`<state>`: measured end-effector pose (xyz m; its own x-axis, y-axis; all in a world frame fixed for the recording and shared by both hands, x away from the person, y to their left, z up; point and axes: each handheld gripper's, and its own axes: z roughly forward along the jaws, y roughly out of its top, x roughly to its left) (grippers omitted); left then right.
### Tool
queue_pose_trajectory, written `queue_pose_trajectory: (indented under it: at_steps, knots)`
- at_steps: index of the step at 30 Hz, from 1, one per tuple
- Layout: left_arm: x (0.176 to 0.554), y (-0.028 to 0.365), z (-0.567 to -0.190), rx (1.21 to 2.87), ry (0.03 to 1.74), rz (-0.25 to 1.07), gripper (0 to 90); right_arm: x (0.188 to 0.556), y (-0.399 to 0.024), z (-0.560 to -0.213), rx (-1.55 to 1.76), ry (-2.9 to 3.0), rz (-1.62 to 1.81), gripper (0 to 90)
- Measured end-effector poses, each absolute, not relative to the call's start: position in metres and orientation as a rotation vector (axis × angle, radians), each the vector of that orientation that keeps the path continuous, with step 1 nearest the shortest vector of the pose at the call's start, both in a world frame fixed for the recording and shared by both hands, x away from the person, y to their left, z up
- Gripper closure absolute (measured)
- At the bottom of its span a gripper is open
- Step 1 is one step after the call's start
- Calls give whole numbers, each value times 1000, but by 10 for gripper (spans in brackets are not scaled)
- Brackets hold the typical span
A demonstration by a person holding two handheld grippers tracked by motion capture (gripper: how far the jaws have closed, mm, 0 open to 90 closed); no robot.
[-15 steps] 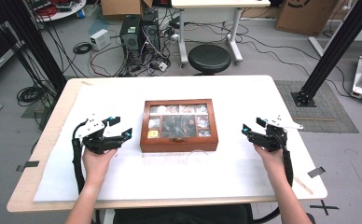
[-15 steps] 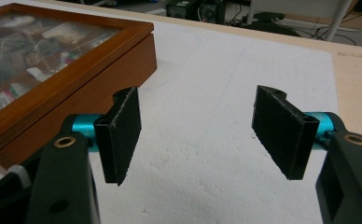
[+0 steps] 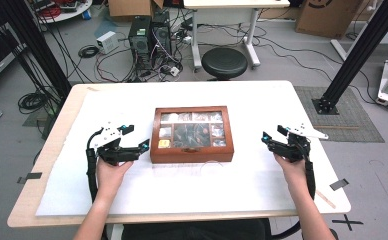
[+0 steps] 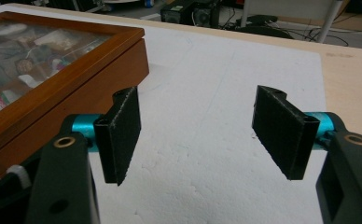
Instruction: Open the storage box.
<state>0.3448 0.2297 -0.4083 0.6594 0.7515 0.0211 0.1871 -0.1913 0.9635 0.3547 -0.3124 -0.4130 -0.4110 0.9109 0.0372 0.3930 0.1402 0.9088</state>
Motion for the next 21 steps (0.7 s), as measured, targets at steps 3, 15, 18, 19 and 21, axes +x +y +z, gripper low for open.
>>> queue_pose_trajectory:
  at_steps: [3, 15, 18, 19, 21]
  knots:
    - [343, 232, -407, 1712, 767, 613, 200, 354, -314, -413, 1248, 1873, 1243, 331]
    - [345, 229, -410, 1760, 784, 542, 202, 357, -313, -414, 1253, 1878, 1227, 331]
    - [347, 228, -413, 1798, 786, 503, 202, 357, -313, -414, 1255, 1878, 1228, 331]
    - [347, 226, -414, 1809, 786, 490, 202, 357, -313, -414, 1257, 1879, 1226, 331]
    - [348, 225, -415, 1825, 786, 465, 202, 358, -313, -414, 1257, 1878, 1226, 331]
